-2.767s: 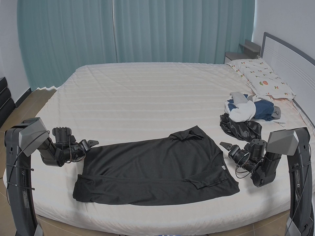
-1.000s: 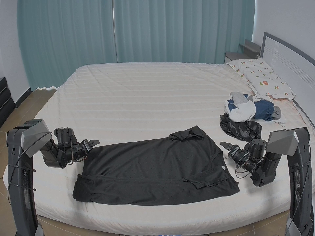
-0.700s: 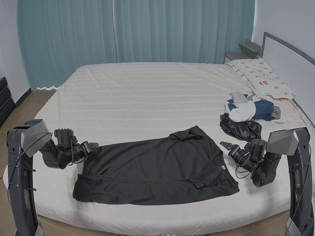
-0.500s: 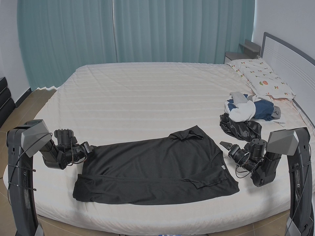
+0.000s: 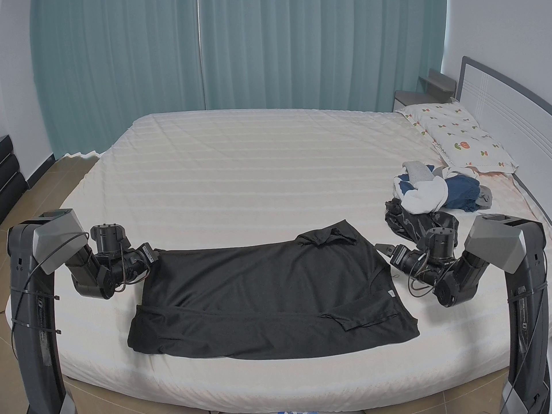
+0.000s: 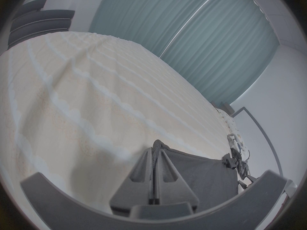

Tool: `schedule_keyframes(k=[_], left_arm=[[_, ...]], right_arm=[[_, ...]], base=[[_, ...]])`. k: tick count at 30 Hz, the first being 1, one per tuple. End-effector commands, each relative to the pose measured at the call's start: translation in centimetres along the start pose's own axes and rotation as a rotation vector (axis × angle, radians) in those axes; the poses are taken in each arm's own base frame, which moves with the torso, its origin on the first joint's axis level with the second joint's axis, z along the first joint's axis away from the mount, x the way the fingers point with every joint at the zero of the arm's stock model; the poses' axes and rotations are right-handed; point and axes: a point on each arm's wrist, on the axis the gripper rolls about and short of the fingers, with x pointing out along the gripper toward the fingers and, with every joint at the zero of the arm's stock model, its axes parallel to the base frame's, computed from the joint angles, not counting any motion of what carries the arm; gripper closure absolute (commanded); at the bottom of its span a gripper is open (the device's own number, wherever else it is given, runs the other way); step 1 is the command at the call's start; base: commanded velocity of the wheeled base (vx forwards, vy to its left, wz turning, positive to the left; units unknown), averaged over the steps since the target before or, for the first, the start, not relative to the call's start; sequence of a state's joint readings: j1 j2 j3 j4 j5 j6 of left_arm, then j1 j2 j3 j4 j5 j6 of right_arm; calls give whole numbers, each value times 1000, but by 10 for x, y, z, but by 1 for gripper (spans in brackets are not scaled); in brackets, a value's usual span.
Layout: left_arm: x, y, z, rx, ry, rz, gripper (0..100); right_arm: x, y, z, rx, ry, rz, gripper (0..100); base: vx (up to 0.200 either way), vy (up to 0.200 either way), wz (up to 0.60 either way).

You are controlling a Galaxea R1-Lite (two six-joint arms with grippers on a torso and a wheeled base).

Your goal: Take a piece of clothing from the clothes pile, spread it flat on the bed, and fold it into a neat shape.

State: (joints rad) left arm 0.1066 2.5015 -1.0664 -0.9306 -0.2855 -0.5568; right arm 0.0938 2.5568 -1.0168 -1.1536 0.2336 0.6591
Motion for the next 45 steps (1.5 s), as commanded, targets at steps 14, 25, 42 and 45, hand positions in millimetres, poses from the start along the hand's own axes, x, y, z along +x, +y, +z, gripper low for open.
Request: schedule_keyframes(k=[14,25,42,45], left_arm=[[-10,-3,5,-61,-13,-3,100],[-11,-3,3,-64,-1,-6,100],[-12,-2,1,-65,6,-3,100],[-12,-2,1,-65,6,-3,100]], right_arm=[[53,105,4,-207,47,112,0],[60,107,-12,-80,146,65,0],[118,123,2,34,-117,137,0],[119,130,15,52,-194,187,0]], base=[[0,0,0],[0,0,0],[0,0,0],[0,0,0]])
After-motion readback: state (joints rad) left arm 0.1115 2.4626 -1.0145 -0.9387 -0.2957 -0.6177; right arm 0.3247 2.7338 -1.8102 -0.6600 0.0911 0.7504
